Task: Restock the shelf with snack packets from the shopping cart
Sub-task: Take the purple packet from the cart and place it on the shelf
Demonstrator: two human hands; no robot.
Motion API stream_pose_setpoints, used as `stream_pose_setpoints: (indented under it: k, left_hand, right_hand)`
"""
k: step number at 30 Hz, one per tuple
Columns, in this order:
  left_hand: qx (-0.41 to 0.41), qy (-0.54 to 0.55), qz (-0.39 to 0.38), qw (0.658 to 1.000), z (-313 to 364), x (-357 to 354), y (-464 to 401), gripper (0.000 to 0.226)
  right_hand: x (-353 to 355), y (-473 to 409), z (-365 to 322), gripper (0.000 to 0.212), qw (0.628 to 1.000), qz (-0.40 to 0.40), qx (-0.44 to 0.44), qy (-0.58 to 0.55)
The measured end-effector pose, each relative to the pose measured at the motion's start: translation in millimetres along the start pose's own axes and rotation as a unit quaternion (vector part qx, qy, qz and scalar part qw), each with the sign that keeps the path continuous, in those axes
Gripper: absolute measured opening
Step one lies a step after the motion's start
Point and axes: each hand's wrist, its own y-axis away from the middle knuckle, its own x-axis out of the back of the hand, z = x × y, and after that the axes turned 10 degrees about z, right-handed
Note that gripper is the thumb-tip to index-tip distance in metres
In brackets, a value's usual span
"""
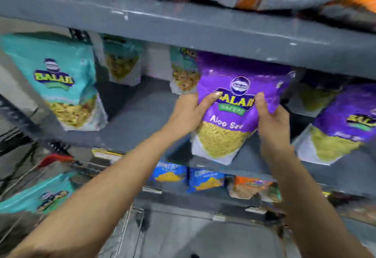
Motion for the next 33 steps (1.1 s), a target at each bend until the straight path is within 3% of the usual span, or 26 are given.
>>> stream_pose_setpoints:
  k: [5, 9, 12, 16, 20, 22, 25, 29, 33]
  left_hand:
    - [0.014, 0.039, 0.002, 0.999, 4.1, -82.6, -27.0, 0.063]
    - [0.040, 0.005, 0.021, 0.999, 12.2, -122.5, -36.7, 0.069]
    - [0.060, -0.012, 0.011, 0.998, 2.2, -141.7, -35.0, 0.057]
    - [0.078, 0.009, 0.005, 0.997, -5.3, -147.7, -35.3, 0.059]
    - [0.072, 0.026, -0.020, 0.997, -4.3, -131.6, -28.5, 0.040]
    - [0.070, 0.048, 0.009, 0.996, -14.3, -107.0, -17.4, 0.032]
    - [0.076, 0.035, 0.071, 0.994, -51.5, -48.0, 15.3, 0.024]
    - [0.138, -0.040, 0.162, 0.976, -127.2, 58.4, 86.3, 0.021]
    - [0.200, -0.166, 0.222, 0.940, -181.5, 165.3, 168.4, 0.016]
  right_hand:
    - [34.5, -63.4, 13.9, 0.007, 0.997, 0.074, -0.003, -0.035]
    - [49.8, -105.3, 34.7, 0.007, 0.993, 0.111, 0.021, -0.035]
    - [57.3, -116.0, 51.1, 0.026, 0.993, 0.112, 0.034, -0.019]
    - [55.5, -112.3, 66.0, 0.027, 0.991, 0.117, 0.058, 0.024]
    - [38.8, -83.6, 73.0, 0.067, 0.969, 0.189, 0.137, 0.083]
    - [20.8, -57.0, 74.3, 0.071, 0.955, 0.196, 0.188, 0.114]
    - [-14.6, -3.5, 77.2, 0.056, 0.947, 0.123, 0.253, 0.155]
    - [-78.5, 73.7, 96.8, 0.029, 0.958, -0.050, 0.239, 0.148]
    - [-146.5, 161.2, 124.4, 0.017, 0.945, -0.209, 0.204, 0.145]
